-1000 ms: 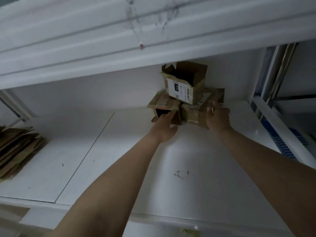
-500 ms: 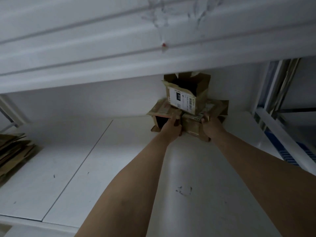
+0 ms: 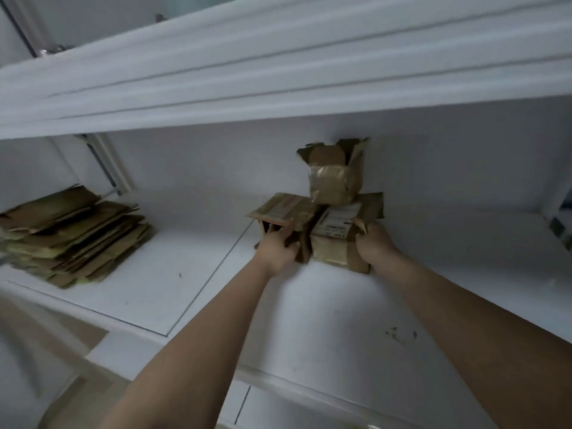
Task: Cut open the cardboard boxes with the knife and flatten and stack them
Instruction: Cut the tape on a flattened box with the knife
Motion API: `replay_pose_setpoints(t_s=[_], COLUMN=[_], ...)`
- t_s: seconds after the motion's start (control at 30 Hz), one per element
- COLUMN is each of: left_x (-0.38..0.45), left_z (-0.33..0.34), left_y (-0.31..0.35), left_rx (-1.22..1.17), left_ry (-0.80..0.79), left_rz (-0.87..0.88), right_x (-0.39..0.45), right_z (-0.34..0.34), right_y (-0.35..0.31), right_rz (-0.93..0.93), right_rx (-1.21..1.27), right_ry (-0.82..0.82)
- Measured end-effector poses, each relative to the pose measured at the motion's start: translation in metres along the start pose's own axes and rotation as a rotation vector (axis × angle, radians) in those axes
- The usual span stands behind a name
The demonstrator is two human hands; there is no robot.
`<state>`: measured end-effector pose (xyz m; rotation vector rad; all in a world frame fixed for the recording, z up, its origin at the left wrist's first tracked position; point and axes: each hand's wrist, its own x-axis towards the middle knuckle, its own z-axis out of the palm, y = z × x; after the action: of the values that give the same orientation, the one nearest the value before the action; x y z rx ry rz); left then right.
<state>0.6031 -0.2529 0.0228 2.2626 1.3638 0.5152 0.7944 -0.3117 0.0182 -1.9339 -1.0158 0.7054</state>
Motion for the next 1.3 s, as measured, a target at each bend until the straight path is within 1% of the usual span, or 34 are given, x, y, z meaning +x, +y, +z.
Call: replay_pose_setpoints(t_s=[0.27,0.37,0.47,0.53,0.6,0.7,0.83,0.93,1.0,1.07,1.13,1.2,1.3], left_x=[-0.04,-0.049,-0.056,-0.055,-0.051,-0.046,-0.043,-0.036,-0.031,-0.026,-0.022,-0.022,-0.025], left_z=[-0.099,-0.131,-0.156,-0.169,-0.178,-0.181,-0.166,-0.149,-0.138,-0.127,-0.115,-0.104,-0.091], left_y=[-0.12,-0.156,-0.186,-0.202,-0.211,-0.212,-0.193,-0.176,-0.165,-0.156,-0.151,-0.145,-0.128], left_rx=[0.026,0.033,0.026,0.037,0.107,0.151,0.175,0.205,0.196,0.228,0.298,0.381,0.473], left_ry=[0.102,0.1,0.042,0.085,0.153,0.203,0.29,0.242,0.165,0.086,0.03,0.012,0.022], left_rz=[-0.091,-0.138,-0.158,-0.168,-0.161,-0.098,0.105,0.266,0.311,0.269,0.194,0.116,-0.056], right_x=[-0.041,-0.055,-0.059,-0.057,-0.054,-0.055,-0.059,-0.062,-0.06,-0.058,-0.059,-0.06,-0.061], right_z=[0.127,0.161,0.179,0.185,0.189,0.194,0.194,0.188,0.181,0.175,0.168,0.162,0.147], right_y=[-0.078,-0.096,-0.107,-0.11,-0.112,-0.112,-0.109,-0.111,-0.11,-0.108,-0.104,-0.099,-0.09], right_rz=[-0.105,-0.142,-0.158,-0.129,-0.105,-0.107,-0.064,-0.011,0.004,0.025,0.028,0.025,0.038], right_rx=[0.007,0.045,0.018,-0.005,-0.003,0.007,0.028,0.052,0.079,0.113,0.075,0.039,0.052], right_ry=[-0.187,-0.244,-0.229,-0.16,-0.092,-0.025,0.034,0.003,0.011,0.003,-0.028,-0.06,-0.122])
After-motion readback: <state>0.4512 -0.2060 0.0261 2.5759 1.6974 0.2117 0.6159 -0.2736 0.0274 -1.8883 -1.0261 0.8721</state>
